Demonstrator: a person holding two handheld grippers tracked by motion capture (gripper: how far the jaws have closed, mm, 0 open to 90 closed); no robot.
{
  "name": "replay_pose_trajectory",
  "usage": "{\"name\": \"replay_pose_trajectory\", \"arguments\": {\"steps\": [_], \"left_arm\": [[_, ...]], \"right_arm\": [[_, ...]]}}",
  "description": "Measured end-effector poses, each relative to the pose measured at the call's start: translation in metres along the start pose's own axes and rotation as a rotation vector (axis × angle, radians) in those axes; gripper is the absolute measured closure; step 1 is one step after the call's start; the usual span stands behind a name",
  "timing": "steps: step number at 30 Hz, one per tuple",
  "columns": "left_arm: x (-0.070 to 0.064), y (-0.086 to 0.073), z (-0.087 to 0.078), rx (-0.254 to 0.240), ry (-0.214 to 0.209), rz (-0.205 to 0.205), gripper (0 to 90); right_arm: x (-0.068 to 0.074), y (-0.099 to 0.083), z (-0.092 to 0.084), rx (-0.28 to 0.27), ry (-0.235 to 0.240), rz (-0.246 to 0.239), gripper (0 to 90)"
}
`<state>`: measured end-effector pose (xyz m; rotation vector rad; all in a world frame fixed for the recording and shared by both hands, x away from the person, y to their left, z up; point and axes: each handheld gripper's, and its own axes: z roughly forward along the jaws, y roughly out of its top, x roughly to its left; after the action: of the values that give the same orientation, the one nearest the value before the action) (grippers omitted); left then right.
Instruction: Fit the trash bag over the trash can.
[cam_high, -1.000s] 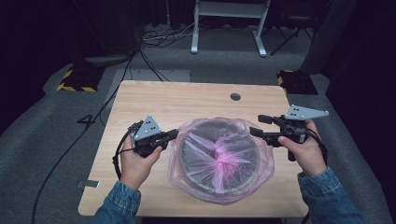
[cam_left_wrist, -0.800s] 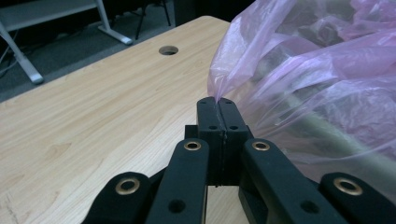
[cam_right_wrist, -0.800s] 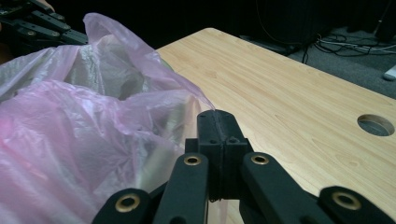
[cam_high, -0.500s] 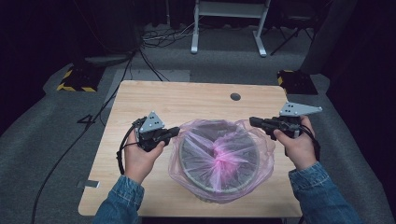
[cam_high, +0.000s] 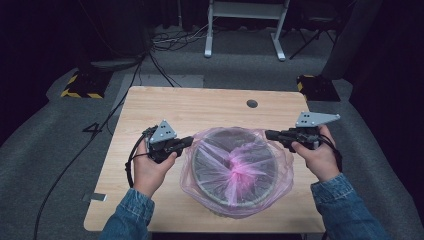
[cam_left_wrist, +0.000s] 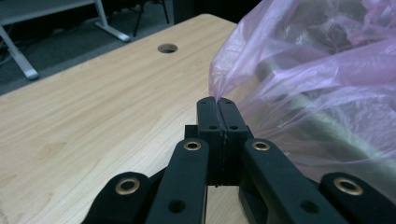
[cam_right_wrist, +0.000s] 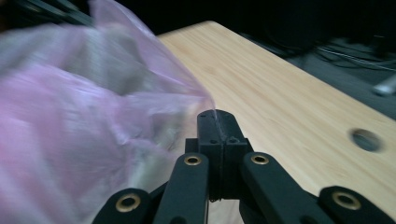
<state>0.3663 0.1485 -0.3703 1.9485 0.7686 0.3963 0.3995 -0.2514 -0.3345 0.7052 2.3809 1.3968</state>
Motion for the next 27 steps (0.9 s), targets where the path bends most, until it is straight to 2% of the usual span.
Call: {"name": "replay_pose_trajectory", "arguments": {"steps": [4,7,12,17,19,20,21,22,23,24,27], "left_arm": [[0.004,-0.009,0.013,0.033,-0.021,-0.021,90.0],[0.003,-0.016,0.02,0.067,-0.04,-0.032,90.0],[-0.001,-0.025,0.026,0.127,-0.056,-0.022,90.0],[-0.004,-0.038,0.031,0.154,-0.072,-0.023,90.0],[-0.006,-0.042,0.027,0.137,-0.069,-0.029,90.0],[-0.007,-0.043,0.022,0.124,-0.043,-0.024,83.9],[-0.008,-0.045,0.017,0.092,-0.018,-0.023,70.0],[-0.009,-0.047,0.01,0.066,-0.012,-0.021,59.5],[-0.009,-0.048,0.002,0.045,-0.006,-0.014,55.6],[-0.011,-0.049,-0.006,0.027,-0.001,-0.006,52.1],[-0.017,-0.053,-0.026,0.002,-0.002,0.023,44.4]], "right_arm": [[-0.006,-0.008,0.014,0.067,-0.046,0.014,90.0],[-0.009,-0.02,0.026,0.131,-0.05,0.031,90.0],[-0.007,-0.044,0.034,0.205,-0.015,0.052,90.0],[-0.003,-0.069,0.034,0.257,0.014,0.067,90.0],[-0.003,-0.077,0.031,0.236,0.021,0.08,90.0],[-0.003,-0.079,0.027,0.218,0.021,0.08,90.0],[-0.002,-0.081,0.022,0.196,0.016,0.07,87.7],[-0.001,-0.082,0.016,0.17,0.0,0.063,74.2],[-0.001,-0.083,0.009,0.135,-0.032,0.046,63.7],[0.0,-0.084,0.002,0.104,-0.058,0.031,57.1],[0.003,-0.086,-0.021,0.061,-0.088,0.017,48.4]]}}
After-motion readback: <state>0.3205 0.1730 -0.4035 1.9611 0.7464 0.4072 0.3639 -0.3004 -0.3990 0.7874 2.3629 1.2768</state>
